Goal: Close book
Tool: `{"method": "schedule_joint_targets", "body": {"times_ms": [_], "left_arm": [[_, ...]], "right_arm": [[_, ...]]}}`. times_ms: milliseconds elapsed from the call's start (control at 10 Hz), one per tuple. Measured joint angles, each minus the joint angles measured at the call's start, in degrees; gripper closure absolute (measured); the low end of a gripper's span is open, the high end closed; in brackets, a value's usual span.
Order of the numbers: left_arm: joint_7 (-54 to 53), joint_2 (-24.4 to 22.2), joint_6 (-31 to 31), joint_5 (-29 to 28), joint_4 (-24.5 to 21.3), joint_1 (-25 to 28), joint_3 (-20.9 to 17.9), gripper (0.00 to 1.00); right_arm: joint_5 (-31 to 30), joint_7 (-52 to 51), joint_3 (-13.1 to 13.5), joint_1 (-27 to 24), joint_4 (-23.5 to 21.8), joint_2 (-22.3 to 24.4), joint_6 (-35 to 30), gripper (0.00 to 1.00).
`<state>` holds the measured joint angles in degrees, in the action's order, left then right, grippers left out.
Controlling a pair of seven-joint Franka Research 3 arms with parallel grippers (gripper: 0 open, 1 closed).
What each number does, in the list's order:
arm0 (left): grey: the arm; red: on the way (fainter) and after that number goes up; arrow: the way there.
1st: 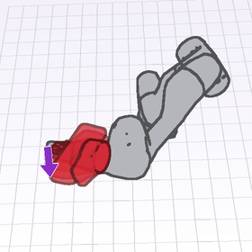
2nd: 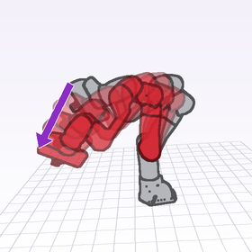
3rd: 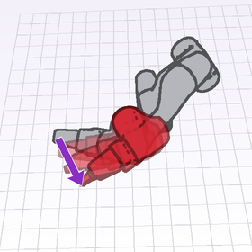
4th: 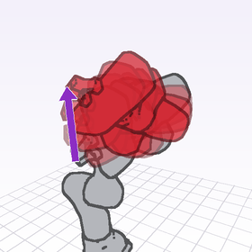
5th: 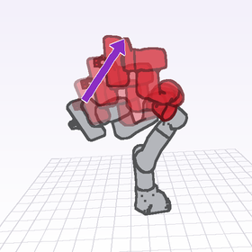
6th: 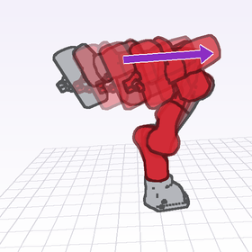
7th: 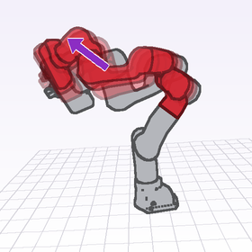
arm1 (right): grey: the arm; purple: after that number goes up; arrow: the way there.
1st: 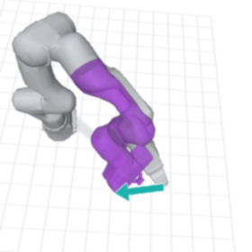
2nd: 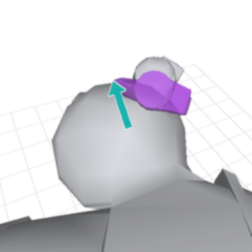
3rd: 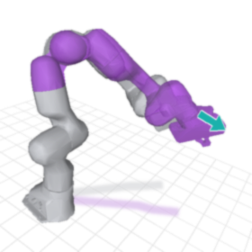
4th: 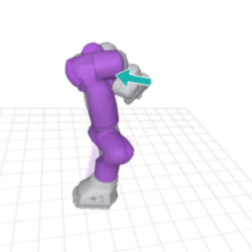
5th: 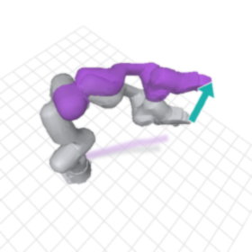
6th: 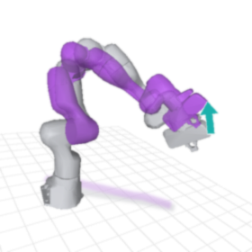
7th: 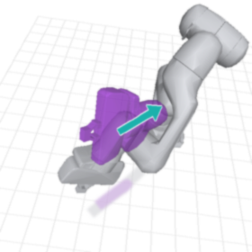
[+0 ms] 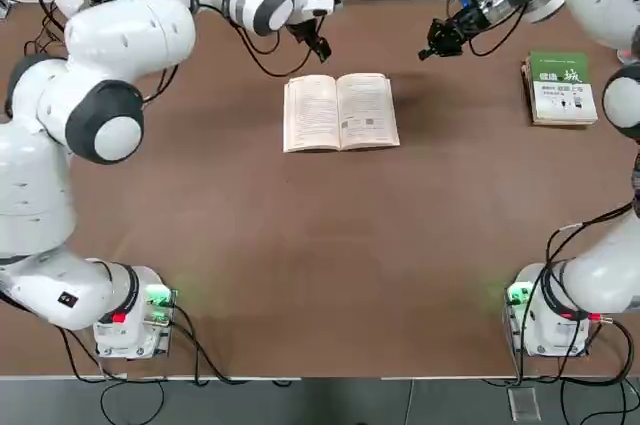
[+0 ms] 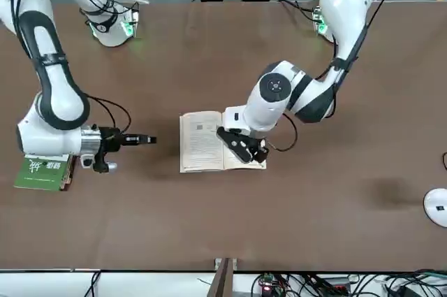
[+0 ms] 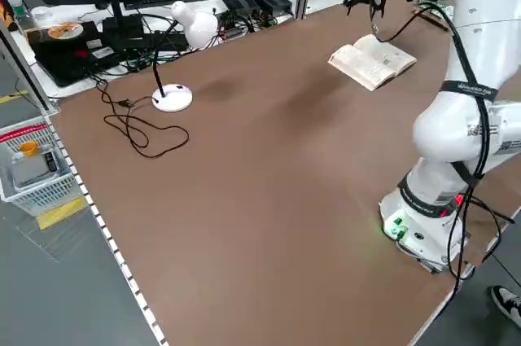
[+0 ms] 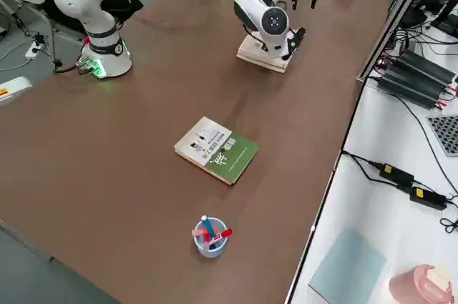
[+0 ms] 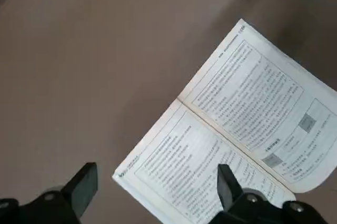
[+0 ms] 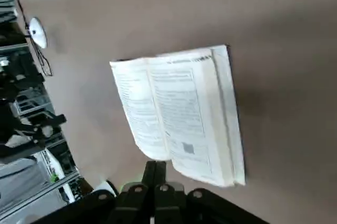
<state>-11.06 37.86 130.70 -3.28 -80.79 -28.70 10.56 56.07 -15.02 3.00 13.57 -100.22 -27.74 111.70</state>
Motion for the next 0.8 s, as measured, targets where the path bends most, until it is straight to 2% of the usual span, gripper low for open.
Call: {"method": "schedule_joint_targets", "body": {"times_ms": [300, 500, 800], "left_arm": [[-1.51, 0.76, 0.58, 0.0, 0.13, 0.2, -0.05, 0.0], [-1.58, 0.79, 0.58, 0.0, 0.3, 0.22, -0.06, 0.0], [-1.59, 0.79, 0.58, 0.0, 0.51, 0.24, -0.09, 0.0]], "right_arm": [[3.34, -4.09, -0.03, 1.94, -0.89, -2.39, 4.4, 0.99], [4.29, -6.26, -0.03, 2.61, -2.54, -2.77, 6.5, 0.99], [9.58, -12.13, -0.03, 3.05, -4.85, -2.76, 8.46, 0.99]]}}
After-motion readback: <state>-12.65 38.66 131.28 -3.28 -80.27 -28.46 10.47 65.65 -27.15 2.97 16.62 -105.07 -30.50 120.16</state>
